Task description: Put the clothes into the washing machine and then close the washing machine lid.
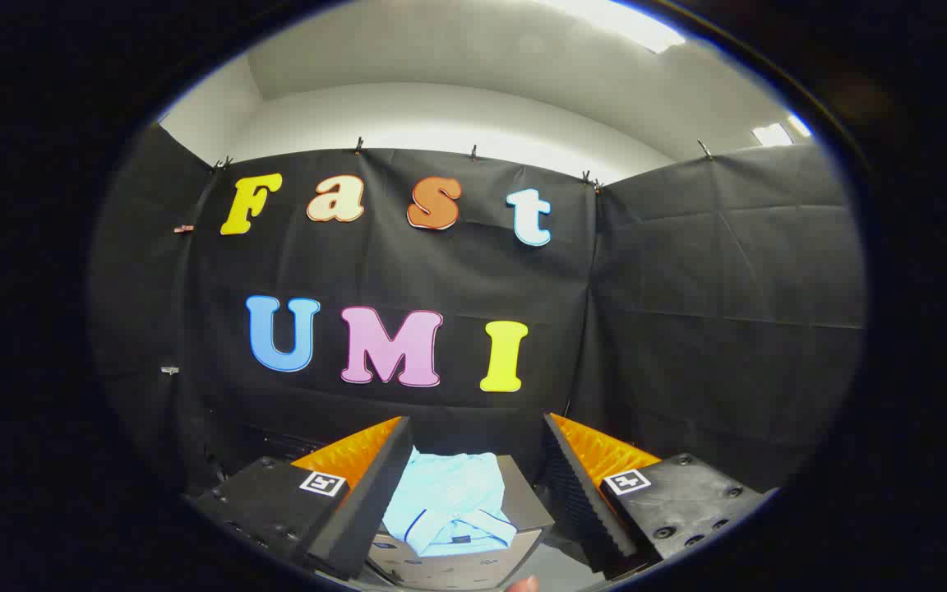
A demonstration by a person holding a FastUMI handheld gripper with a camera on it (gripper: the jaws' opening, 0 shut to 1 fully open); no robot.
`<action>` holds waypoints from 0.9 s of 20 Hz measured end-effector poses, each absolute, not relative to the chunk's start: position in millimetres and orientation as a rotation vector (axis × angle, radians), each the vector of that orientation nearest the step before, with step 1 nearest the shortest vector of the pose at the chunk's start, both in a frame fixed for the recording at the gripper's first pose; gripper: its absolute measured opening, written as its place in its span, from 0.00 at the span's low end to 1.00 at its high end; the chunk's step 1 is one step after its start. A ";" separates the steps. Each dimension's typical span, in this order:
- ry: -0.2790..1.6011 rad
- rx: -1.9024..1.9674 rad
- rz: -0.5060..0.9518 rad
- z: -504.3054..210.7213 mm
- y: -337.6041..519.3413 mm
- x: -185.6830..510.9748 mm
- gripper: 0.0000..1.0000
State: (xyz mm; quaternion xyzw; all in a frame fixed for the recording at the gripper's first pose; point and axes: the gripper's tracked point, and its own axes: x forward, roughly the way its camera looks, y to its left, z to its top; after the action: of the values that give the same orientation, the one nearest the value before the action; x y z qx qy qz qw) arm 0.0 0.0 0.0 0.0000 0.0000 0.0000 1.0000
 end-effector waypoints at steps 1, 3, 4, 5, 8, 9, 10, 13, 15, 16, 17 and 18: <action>-0.006 0.012 0.006 2.8 2.9 -0.9 0.98; -0.011 0.032 0.001 4.2 6.1 -1.4 0.98; -0.009 0.036 -0.001 3.1 6.1 -0.9 0.98; -0.003 0.042 0.000 2.1 7.4 -1.9 0.98; 0.001 0.067 -0.008 4.6 6.2 -1.6 0.98; -0.002 0.077 -0.018 6.8 4.4 -1.0 0.98; -0.002 0.083 -0.028 7.9 2.2 0.9 0.98; 0.003 0.095 -0.031 9.1 2.5 2.8 0.98; 0.004 0.102 -0.035 11.1 1.6 2.9 0.98; 0.007 0.101 -0.034 10.5 1.5 4.2 0.97; 0.017 0.097 -0.033 7.9 1.5 4.5 0.97; 0.027 0.086 -0.033 5.1 2.0 5.5 0.97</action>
State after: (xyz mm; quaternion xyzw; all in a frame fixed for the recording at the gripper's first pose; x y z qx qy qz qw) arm 5.5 2.0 5.1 0.0430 0.0135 -0.0165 0.9988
